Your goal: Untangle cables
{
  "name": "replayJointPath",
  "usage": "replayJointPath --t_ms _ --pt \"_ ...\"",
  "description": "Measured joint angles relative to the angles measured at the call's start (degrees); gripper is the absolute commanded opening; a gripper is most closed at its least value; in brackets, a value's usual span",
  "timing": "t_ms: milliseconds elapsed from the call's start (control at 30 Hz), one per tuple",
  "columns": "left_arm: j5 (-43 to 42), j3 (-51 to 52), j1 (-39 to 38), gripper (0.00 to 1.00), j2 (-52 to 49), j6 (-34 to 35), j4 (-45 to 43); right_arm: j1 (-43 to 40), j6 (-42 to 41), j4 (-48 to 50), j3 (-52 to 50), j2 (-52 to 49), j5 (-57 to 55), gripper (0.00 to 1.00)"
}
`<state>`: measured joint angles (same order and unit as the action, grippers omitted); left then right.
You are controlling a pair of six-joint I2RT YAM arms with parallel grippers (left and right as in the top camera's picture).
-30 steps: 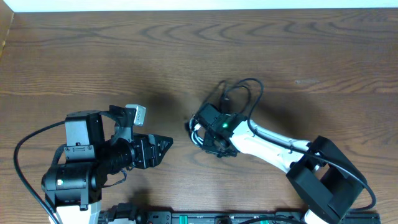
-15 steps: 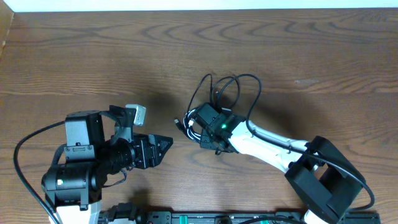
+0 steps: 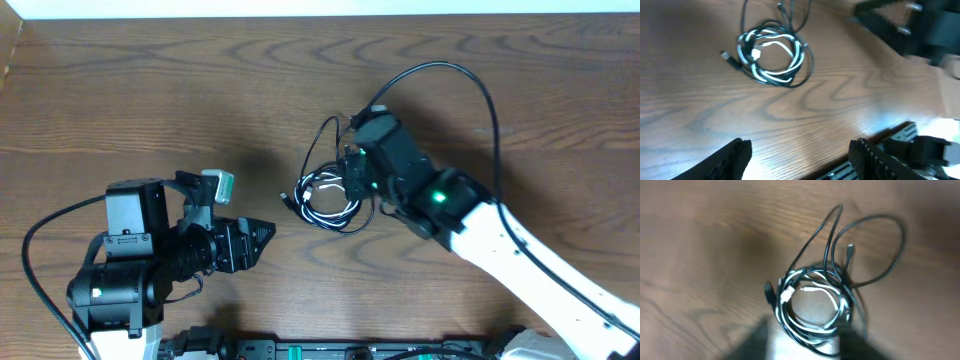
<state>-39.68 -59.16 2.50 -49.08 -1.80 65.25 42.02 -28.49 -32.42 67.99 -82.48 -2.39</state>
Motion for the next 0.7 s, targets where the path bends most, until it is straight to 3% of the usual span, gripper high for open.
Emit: replayJointPath --t_ms 100,200,400,567,700 --pt "5.75 0.0 0.0 0.68 0.0 0.48 0.04 0.22 6.64 -4.9 0.11 0.57 0.24 0.91" --pt "15.47 0.0 0.0 0.68 -0.11 3.8 -1.46 0.68 13.31 -10.05 -0.26 -2.03 0.74 0.98" --pt "28.55 0.0 0.85 0.68 -0.76 13.46 -6.62 1.66 27.04 -14.03 -1.01 -8.26 1.51 0.98" --pt "31.5 0.0 1.7 0.68 -1.97 18.88 -6.47 1.68 35.3 -9.29 -1.03 -12.5 4.39 0.88" --pt "32.48 0.0 1.75 0.68 -4.52 20.55 -4.46 2.71 38.51 -4.11 -1.03 -16.76 7.26 0.87"
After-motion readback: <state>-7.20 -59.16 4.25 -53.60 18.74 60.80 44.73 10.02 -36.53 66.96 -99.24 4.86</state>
